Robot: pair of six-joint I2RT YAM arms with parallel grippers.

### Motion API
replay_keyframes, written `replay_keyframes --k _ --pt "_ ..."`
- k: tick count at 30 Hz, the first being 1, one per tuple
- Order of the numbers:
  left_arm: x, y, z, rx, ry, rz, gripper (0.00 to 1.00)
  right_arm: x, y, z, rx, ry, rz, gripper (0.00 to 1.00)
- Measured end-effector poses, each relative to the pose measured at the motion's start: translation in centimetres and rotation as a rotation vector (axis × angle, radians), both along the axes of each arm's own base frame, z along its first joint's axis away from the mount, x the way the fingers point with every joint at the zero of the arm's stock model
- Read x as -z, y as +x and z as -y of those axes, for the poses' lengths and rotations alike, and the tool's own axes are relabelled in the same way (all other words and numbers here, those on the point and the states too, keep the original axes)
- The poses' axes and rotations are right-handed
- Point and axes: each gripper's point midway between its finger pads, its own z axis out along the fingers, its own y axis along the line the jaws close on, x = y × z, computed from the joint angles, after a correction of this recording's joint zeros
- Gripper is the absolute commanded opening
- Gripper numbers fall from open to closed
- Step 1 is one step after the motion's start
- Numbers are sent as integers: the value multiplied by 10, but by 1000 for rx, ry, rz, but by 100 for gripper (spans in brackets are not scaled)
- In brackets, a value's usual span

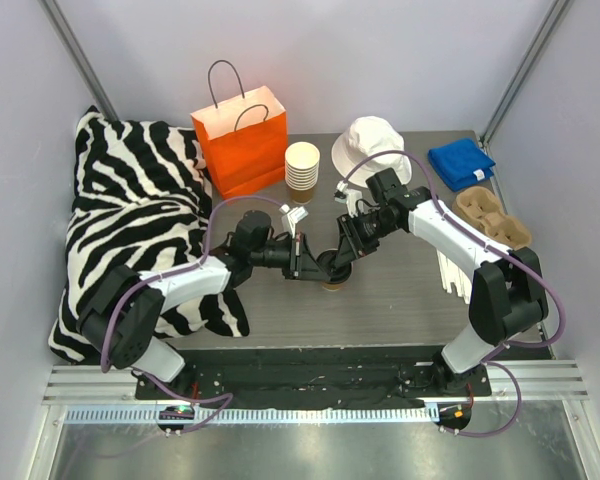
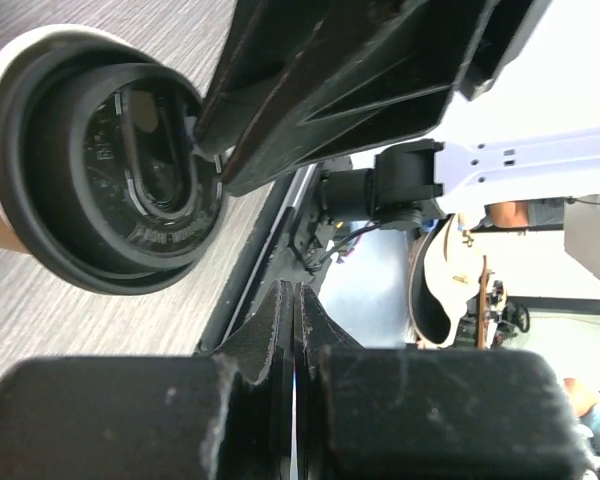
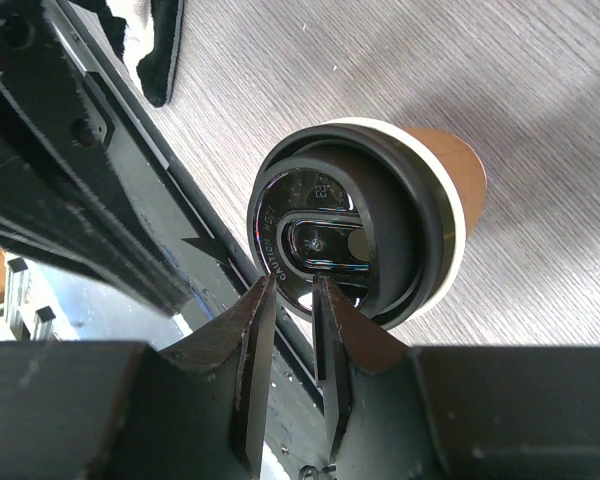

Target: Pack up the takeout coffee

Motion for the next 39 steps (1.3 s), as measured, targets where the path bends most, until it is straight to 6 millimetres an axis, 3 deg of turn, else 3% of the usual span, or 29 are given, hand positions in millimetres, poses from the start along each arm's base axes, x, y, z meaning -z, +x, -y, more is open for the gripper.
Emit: replay_keyframes --k 14,39 --pt "30 6 2 15 71 -13 0 0 0 0 7 2 -7 31" --pt "29 16 8 16 77 14 1 -7 1 -3 1 21 -6 31"
